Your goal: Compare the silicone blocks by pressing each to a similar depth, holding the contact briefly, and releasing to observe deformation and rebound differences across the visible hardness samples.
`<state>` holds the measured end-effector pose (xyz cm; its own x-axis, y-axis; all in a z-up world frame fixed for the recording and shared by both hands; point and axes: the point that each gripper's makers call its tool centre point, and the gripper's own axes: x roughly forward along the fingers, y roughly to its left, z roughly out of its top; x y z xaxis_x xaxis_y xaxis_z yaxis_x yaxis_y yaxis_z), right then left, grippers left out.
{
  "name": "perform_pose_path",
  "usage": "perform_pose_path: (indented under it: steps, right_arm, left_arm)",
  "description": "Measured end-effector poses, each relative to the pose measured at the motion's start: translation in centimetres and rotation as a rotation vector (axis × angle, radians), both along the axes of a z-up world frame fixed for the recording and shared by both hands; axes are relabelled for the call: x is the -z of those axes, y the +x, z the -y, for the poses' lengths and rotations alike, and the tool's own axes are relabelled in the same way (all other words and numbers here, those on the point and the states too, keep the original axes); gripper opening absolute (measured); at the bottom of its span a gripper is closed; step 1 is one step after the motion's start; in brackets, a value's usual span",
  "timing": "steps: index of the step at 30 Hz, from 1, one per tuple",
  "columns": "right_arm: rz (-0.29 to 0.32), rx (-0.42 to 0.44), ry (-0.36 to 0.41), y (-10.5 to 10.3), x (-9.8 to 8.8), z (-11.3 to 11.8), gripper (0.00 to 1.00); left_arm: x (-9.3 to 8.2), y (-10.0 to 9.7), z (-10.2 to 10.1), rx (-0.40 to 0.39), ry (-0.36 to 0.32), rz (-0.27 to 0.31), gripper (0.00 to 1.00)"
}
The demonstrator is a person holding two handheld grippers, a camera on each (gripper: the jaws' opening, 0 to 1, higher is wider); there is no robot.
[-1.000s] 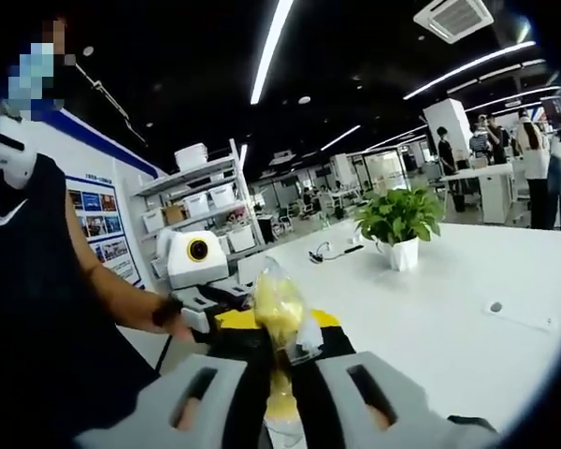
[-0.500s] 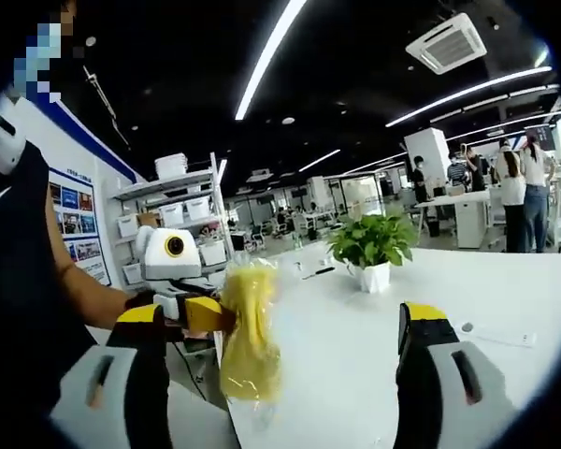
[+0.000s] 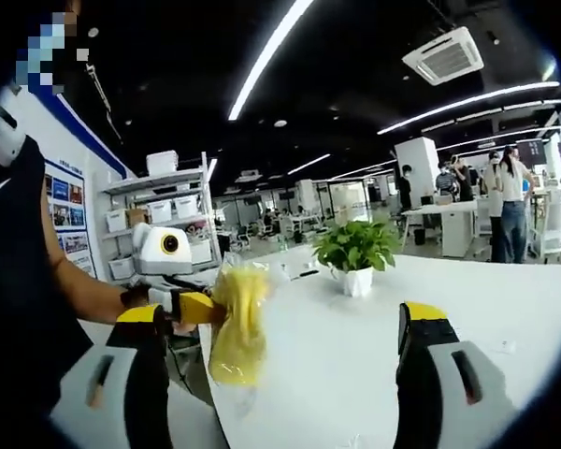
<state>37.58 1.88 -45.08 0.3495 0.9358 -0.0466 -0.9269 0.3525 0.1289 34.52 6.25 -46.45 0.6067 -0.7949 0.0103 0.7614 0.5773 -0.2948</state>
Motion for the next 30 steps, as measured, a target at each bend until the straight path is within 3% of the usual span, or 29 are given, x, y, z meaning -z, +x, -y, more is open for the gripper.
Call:
perform_pose_path:
  steps: [11,15,19,23,30]
  right_arm:
    - [0.021,0.167,-0.028,2.1,1.0,6.0,0.97]
    - [0.031,0.237,-0.074,2.4,2.5,8.8,0.97]
    - [-0.005,0.29,-0.067,2.3,4.1,11.3,0.97]
    - [-0.019,0.353,-0.104,1.7,6.1,14.0,0.97]
    - [-0.063,0.452,-0.141,1.0,9.0,18.3,0.97]
  left_arm:
    - [1.1,1.0,-1.1,-0.021,0.01,-0.067,0.02]
    - [1.9,1.7,-1.6,-0.032,0.013,-0.106,0.02]
    - [2.9,2.5,-2.4,-0.054,0.0,-0.149,0.02]
    - [4.7,3.1,-3.2,-0.066,-0.001,-0.211,0.02]
    - [6.4,4.1,-4.0,-0.066,-0.002,-0.282,0.02]
